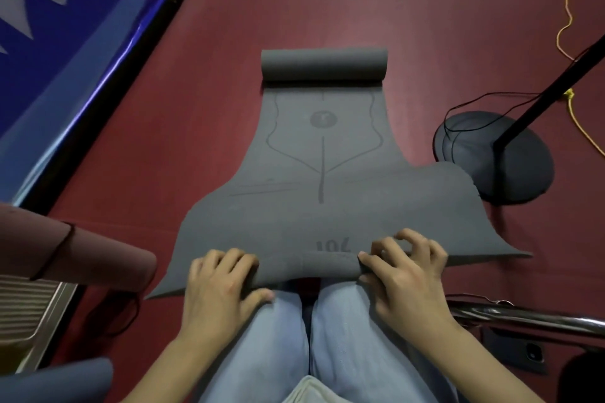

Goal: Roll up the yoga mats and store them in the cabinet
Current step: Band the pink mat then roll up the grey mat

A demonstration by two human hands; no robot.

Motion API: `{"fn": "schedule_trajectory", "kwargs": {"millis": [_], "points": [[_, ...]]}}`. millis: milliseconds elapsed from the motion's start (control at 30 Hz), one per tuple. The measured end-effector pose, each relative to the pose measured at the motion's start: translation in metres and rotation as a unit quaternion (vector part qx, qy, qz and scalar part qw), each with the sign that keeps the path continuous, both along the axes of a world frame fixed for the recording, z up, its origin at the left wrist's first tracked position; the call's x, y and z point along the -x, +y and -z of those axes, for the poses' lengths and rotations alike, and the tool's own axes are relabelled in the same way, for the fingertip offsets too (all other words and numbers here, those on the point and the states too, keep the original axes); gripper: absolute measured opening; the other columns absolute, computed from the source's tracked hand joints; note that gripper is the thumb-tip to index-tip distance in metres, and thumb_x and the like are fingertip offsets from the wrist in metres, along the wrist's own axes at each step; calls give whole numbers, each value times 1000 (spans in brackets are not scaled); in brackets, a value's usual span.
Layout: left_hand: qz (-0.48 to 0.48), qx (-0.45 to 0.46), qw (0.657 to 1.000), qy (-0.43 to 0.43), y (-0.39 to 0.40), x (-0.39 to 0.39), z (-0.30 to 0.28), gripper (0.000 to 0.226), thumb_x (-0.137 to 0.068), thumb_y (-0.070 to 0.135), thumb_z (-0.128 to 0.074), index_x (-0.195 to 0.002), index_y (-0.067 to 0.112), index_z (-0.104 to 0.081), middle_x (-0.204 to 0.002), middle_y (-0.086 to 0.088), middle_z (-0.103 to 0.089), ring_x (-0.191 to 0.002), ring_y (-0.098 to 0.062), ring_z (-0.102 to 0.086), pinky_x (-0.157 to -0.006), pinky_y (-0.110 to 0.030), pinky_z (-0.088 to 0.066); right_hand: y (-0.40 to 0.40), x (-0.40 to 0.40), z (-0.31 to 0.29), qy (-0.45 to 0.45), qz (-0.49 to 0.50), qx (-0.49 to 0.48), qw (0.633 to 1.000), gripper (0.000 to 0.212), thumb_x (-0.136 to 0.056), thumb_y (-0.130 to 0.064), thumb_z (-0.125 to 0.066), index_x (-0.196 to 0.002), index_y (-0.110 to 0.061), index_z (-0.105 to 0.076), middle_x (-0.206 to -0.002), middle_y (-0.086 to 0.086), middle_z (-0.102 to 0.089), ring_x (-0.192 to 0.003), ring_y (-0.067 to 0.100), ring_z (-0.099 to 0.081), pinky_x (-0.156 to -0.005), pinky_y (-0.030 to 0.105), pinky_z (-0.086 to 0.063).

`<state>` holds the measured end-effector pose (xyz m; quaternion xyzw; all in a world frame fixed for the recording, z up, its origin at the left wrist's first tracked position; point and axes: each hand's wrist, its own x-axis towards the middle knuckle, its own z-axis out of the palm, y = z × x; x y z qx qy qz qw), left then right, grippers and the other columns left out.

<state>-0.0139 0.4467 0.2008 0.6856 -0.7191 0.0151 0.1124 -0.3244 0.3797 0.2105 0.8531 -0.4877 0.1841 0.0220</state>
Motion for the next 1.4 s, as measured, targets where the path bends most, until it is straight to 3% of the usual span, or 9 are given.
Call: {"fn": "schedule_trajectory", "kwargs": {"millis": [233,400,567,733,900,1033,1167,1300,1400], "points": [[-42,48,997,-36,12,19,11,34,-86,51,-54,-98,25,-73,-103,10,-69,-99,-26,-57,-83,-46,-32,3,-4,15,-89,12,-8,996,19,-75,-17,-73,-93,-18,-77,-102,3,-60,-109,33,-47,-81,40,-30],[-42,93,995,20,13,19,23,31,-92,42,-54,-99,23,-76,-102,12,-71,-100,-25,-58,-85,-45,-29,1,3,17,-112,12,-29,993,21,-88,-31,-61,-95,-19,-77,-102,1,-59,-105,29,-49,-76,34,-26],[-20,33,992,124,-1,4,30,31,-96,47,-48,-95,27,-72,-94,21,-65,-91,-14,-54,-82,-36,-24,-8,4,18,-112,2,-52,992,26,-95,-37,-54,-93,-23,-76,-95,-9,-61,-93,22,-47,-75,34,-25],[-15,-42,989,138,-26,-7,21,34,-98,51,-41,-86,32,-66,-78,22,-60,-80,-7,-50,-77,-34,-27,-27,1,22,-64,10,-96,993,36,-99,-40,-43,-81,-21,-68,-85,-9,-55,-82,20,-38,-75,35,-24],[-57,-81,950,295,-33,-12,11,21,-87,55,-53,-82,34,-54,-73,15,-64,-68,-4,-57,-71,-32,-38,-44,10,11,-9,-65,-157,985,39,-103,-43,-32,-84,-27,-62,-79,-12,-50,-78,16,-34,-68,37,-35],[-34,-134,942,307,-31,-15,8,21,-84,57,-57,-81,36,-56,-72,16,-63,-64,-7,-56,-68,-35,-43,-40,18,9,-35,-81,-245,966,45,-102,-58,-25,-87,-30,-57,-82,-15,-51,-79,11,-36,-72,38,-38],[-73,-154,952,255,-41,-15,21,28,-78,66,-50,-81,38,-57,-72,13,-65,-71,-4,-58,-70,-35,-40,-49,14,12,-110,-34,-336,935,16,-99,-47,-54,-108,-35,-49,-92,-15,-58,-89,10,-50,-73,34,-36],[-110,-116,960,230,-45,-8,19,27,-85,53,-68,-72,31,-60,-70,14,-62,-75,-4,-55,-70,-34,-36,-62,10,19,-103,-47,-219,969,31,-94,-58,-51,-83,-29,-53,-83,-12,-52,-83,15,-40,-67,37,-42],[-73,-70,978,184,-39,-8,25,30,-83,58,-60,-74,30,-67,-75,16,-55,-78,-12,-49,-71,-35,-37,-52,9,27,-81,-60,-107,989,42,-100,-52,-50,-79,-18,-62,-90,-6,-57,-79,22,-38,-68,42,-45]]}}
